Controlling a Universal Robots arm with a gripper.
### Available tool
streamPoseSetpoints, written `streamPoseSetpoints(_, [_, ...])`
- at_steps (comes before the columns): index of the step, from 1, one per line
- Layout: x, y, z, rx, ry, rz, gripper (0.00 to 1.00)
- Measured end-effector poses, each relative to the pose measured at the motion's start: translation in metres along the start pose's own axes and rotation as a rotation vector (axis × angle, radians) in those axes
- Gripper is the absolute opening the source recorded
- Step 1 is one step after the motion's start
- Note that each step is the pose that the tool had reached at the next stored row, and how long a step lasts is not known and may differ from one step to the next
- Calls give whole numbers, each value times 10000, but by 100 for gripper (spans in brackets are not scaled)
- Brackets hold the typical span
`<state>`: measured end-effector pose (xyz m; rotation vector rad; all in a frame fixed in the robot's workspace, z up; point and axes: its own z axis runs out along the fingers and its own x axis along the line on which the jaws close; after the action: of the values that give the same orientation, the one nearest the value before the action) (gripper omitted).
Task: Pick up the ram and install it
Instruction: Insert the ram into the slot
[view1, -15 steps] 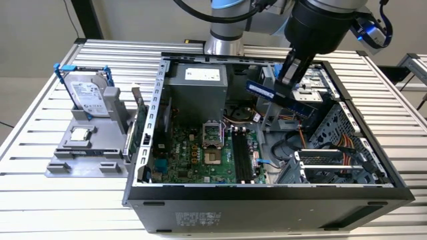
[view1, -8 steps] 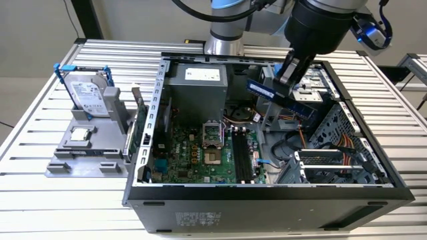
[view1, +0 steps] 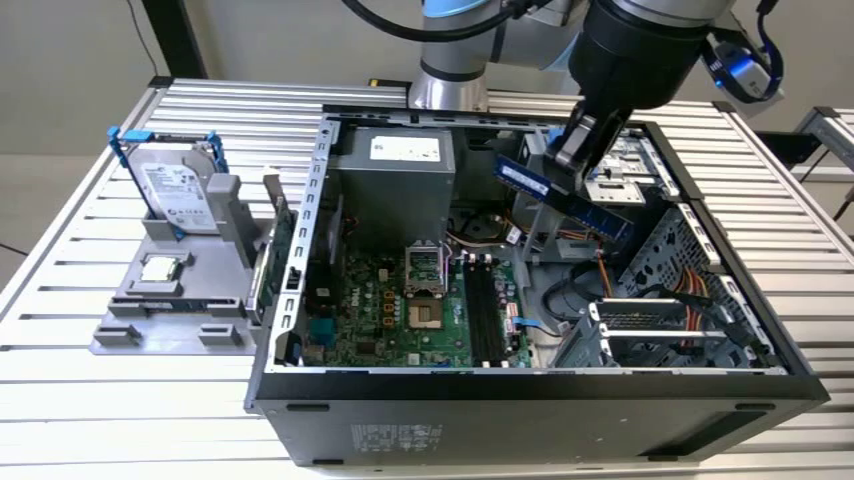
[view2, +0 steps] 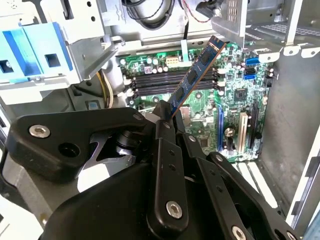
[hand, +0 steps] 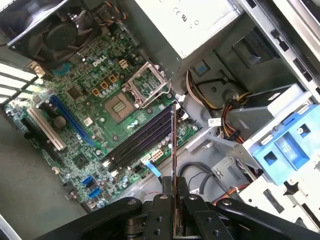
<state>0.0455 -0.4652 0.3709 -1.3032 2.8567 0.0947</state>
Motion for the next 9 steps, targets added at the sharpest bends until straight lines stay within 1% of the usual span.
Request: streamPoseSetpoints(9, [0, 0, 4, 17, -37, 675, 0])
